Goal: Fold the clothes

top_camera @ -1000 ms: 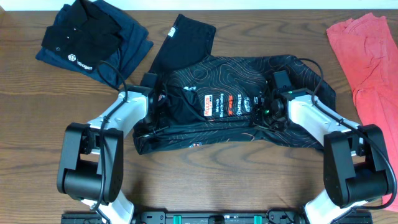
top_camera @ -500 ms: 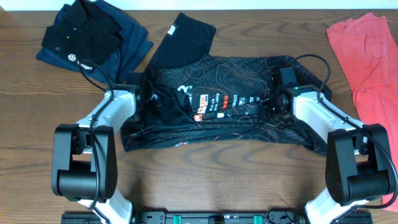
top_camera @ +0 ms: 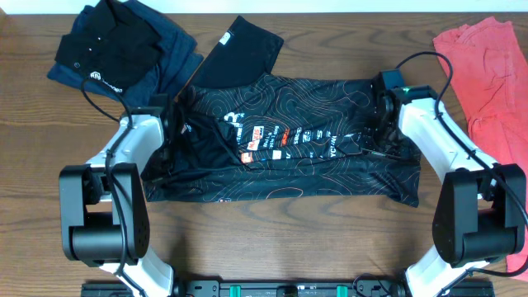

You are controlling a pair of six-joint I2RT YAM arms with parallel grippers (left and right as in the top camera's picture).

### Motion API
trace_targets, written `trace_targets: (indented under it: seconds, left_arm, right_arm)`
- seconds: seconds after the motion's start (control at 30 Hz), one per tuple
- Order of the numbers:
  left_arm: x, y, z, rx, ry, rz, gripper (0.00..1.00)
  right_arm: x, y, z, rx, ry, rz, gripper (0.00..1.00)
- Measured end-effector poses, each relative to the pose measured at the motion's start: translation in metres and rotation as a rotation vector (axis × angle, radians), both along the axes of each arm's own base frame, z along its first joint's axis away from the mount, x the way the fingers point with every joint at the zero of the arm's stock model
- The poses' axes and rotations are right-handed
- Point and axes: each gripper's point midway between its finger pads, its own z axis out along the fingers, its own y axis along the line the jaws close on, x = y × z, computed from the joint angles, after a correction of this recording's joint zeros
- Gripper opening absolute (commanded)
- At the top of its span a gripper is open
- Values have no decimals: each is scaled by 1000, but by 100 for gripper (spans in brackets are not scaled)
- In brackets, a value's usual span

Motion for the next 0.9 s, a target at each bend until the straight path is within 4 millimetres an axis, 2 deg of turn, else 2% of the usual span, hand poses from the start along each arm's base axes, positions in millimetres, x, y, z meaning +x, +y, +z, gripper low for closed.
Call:
trace_targets:
  seconds: [0.07,0.1,0.27,0.4,0.43,0.5,0.67,0.9]
  left_arm:
    - [4,0,9,1,-21,4,7]
    - [5,0,14,-1,-36,7,10]
    - [14,-16,40,-90,-145,26,45]
    - [19,-24,47,-136,-183,27,66]
    - [19,-25,46,-143,-181,30,69]
    - [18,-27,46,-152,-176,33,73]
    - [16,-28,46,-157,-168,34,73]
    - [16,-28,46,-158,-168,34,74]
  right_arm:
    - [-1,6,0,36,8,5,32]
    - [-1,10,0,60,7,14,33]
    - [10,51,4,247,-49,150,40]
    - [13,96,8,320,-109,339,48]
    - [12,105,8,318,-117,381,49]
    - [8,118,7,285,-126,463,51]
    - [-4,139,3,157,-140,633,51]
    - [0,141,3,46,-179,759,50]
